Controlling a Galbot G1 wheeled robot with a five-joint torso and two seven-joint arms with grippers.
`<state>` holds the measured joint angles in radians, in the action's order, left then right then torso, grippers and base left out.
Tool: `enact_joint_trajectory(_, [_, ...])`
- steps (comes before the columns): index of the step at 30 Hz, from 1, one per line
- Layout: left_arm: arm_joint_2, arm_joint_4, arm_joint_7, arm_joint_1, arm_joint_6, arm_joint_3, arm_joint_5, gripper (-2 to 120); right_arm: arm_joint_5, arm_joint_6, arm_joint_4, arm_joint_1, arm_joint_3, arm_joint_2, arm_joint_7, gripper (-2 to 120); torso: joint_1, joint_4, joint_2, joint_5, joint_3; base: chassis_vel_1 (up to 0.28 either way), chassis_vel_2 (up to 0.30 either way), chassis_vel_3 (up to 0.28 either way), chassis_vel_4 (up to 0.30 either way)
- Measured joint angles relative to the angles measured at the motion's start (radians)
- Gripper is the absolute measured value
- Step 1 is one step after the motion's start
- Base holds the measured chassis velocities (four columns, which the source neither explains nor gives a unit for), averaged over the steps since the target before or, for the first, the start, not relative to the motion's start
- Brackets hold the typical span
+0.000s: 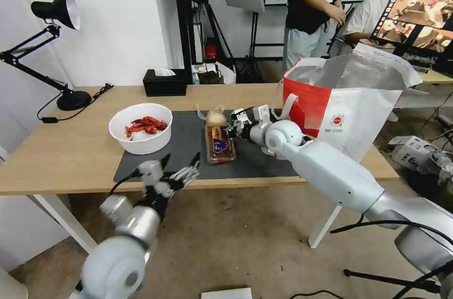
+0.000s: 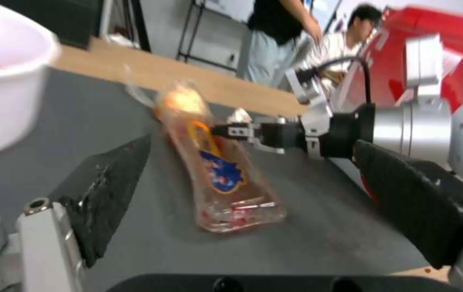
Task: Pick up the trash from the table and place it into the takeout bag.
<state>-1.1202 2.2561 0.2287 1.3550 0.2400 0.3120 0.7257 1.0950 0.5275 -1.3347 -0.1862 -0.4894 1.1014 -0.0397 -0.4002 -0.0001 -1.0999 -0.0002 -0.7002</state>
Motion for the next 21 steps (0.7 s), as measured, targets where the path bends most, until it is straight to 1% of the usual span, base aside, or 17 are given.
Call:
enact_joint_trajectory(1, [0.007, -0.024, 0.011, -0.038, 0.009, -0.024, 0.018, 100, 0.0, 0.005, 0.009, 0.004, -0.004, 0.004, 0.0, 0, 0.0, 0.0002, 0.0, 0.0001, 0.0, 0.0, 0.0, 0.0, 0.0])
enact_joint_trajectory(2, [0.007, -0.024, 0.011, -0.038, 0.009, -0.024, 0.018, 100, 0.0, 0.005, 0.009, 0.004, -0.004, 0.004, 0.0, 0, 0.0, 0.0002, 0.0, 0.0001, 0.0, 0.0, 0.0, 0.0, 0.0])
enact_joint_trajectory(3, [0.018, -0.068, 0.031, -0.114, 0.026, -0.068, 0.054, 100, 0.001, 0.014, 0.03, 0.01, -0.006, 0.017, 0.0, 0, 0.0, 0.0001, 0.0, 0.0001, 0.0, 0.0, 0.0, 0.0, 0.0])
enact_joint_trajectory(5, [0.03, -0.132, 0.06, -0.202, 0.046, -0.124, 0.096, 100, 0.001, 0.027, 0.061, 0.018, -0.006, 0.035, -0.001, 0, 0.0, -0.0001, 0.0, 0.0002, 0.0, 0.0, 0.0, 0.0, 0.0])
enact_joint_trajectory(6, [0.03, -0.132, 0.06, -0.202, 0.046, -0.124, 0.096, 100, 0.001, 0.027, 0.061, 0.018, -0.006, 0.035, -0.001, 0, 0.0, -0.0001, 0.0, 0.0002, 0.0, 0.0, 0.0, 0.0, 0.0])
enact_joint_trajectory(8, [0.048, -0.198, 0.085, -0.284, 0.068, -0.173, 0.144, 100, 0.001, 0.032, 0.087, 0.025, -0.003, 0.055, -0.005, 0, 0.0, -0.0001, 0.0, 0.0001, 0.0, 0.0, 0.0, 0.0, 0.0])
enact_joint_trajectory(10, [0.055, -0.212, 0.091, -0.304, 0.077, -0.183, 0.157, 100, 0.002, 0.032, 0.091, 0.026, -0.002, 0.06, -0.007, 0, 0.0, 0.0, 0.0, 0.0001, 0.0, 0.0, 0.0, 0.0, 0.0])
enact_joint_trajectory(11, [0.064, -0.238, 0.097, -0.336, 0.094, -0.199, 0.175, 100, 0.003, 0.032, 0.092, 0.027, -0.001, 0.069, -0.011, 0, 0.0, 0.0002, 0.0, 0.0001, 0.0, 0.0, 0.0, 0.0, 0.0])
enact_joint_trajectory(14, [0.068, -0.267, 0.099, -0.368, 0.107, -0.218, 0.187, 100, 0.003, 0.032, 0.093, 0.028, -0.001, 0.074, -0.013, 0, 0.0, 0.0002, 0.0, 0.0002, 0.0, 0.0, 0.0, 0.0, 0.0])
enact_joint_trajectory(17, [0.065, -0.326, 0.1, -0.429, 0.124, -0.257, 0.209, 100, 0.003, 0.031, 0.095, 0.028, -0.001, 0.077, -0.017, 0, 0.0, 0.0002, 0.0, 0.0001, 0.0, 0.0, 0.0, 0.0, 0.0])
enact_joint_trajectory(18, [0.065, -0.326, 0.1, -0.429, 0.124, -0.257, 0.209, 100, 0.003, 0.031, 0.095, 0.028, -0.001, 0.077, -0.017, 0, 0.0, 0.0002, 0.0, 0.0001, 0.0, 0.0, 0.0, 0.0, 0.0])
enact_joint_trajectory(21, [0.057, -0.373, 0.106, -0.482, 0.138, -0.291, 0.254, 100, 0.005, 0.031, 0.095, 0.028, -0.002, 0.076, -0.02, 0, 0.0, 0.0002, 0.0, 0.0001, 0.0, 0.0, 0.0, 0.0, 0.0])
